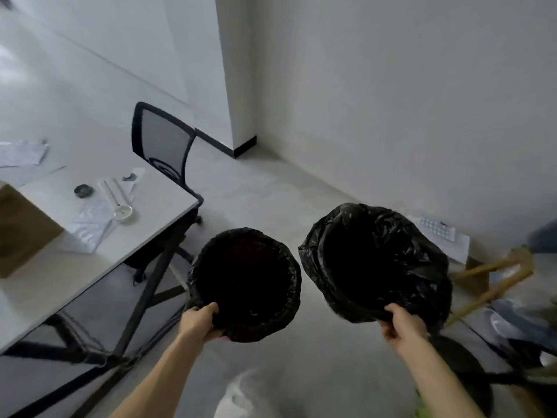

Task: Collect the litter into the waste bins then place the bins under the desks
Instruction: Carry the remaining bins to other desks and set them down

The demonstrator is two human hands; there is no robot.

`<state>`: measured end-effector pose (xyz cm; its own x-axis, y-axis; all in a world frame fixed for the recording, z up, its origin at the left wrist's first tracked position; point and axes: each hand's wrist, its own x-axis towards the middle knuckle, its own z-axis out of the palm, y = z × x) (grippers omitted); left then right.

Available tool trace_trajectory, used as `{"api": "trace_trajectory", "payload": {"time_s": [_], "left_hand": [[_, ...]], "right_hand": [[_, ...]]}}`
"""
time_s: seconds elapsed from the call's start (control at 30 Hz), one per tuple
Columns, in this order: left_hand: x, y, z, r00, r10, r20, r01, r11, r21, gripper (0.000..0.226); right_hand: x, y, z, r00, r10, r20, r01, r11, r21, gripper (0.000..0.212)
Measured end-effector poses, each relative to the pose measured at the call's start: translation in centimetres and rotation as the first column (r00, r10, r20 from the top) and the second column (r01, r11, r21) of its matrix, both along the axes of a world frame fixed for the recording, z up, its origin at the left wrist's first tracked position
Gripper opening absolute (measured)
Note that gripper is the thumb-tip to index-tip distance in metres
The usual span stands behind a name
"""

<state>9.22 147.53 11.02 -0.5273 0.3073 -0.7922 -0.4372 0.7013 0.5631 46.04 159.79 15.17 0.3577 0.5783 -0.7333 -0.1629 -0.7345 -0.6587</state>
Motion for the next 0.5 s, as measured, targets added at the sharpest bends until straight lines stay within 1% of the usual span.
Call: {"api": "trace_trajectory", "payload": {"time_s": [0.1, 0.23, 0.3, 0.37, 0.4, 0.43, 0.5], "left_hand": [[-0.7, 2.3, -1.2, 0.997, 0.078, 0.002, -0.078, 0.996, -0.046, 0.019], [-1.9, 5.7, -4.0, 0.981, 0.192, 0.026, -0.189, 0.978, -0.084, 0.027], [-2.7, 8.2, -5.5, 0.967, 0.251, 0.03, -0.247, 0.963, -0.106, 0.028], [-2.9, 10.0, -5.9, 0.946, 0.321, 0.032, -0.315, 0.941, -0.126, 0.025], [-2.9, 10.8, -5.8, 0.936, 0.351, 0.029, -0.344, 0.929, -0.138, 0.025], [-3.4, 12.3, -6.2, 0.924, 0.381, 0.027, -0.375, 0.917, -0.137, 0.027], [-3.8, 14.0, -7.5, 0.898, 0.439, 0.01, -0.432, 0.887, -0.162, 0.034]], "right_hand": [[-1.9, 6.7, -1.0, 0.993, 0.118, 0.014, -0.117, 0.993, -0.016, 0.042], [-6.0, 14.7, -2.5, 0.961, 0.272, 0.042, -0.271, 0.962, -0.034, 0.035], [-8.7, 19.9, -3.1, 0.932, 0.36, 0.035, -0.357, 0.931, -0.074, 0.034], [-10.6, 23.8, -3.5, 0.901, 0.425, 0.083, -0.417, 0.904, -0.095, 0.035], [-11.4, 25.4, -3.5, 0.887, 0.453, 0.084, -0.444, 0.889, -0.108, 0.036], [-12.7, 28.2, -3.5, 0.864, 0.499, 0.074, -0.489, 0.864, -0.117, 0.037], [-14.4, 32.1, -3.9, 0.827, 0.552, 0.106, -0.54, 0.832, -0.125, 0.04]]}}
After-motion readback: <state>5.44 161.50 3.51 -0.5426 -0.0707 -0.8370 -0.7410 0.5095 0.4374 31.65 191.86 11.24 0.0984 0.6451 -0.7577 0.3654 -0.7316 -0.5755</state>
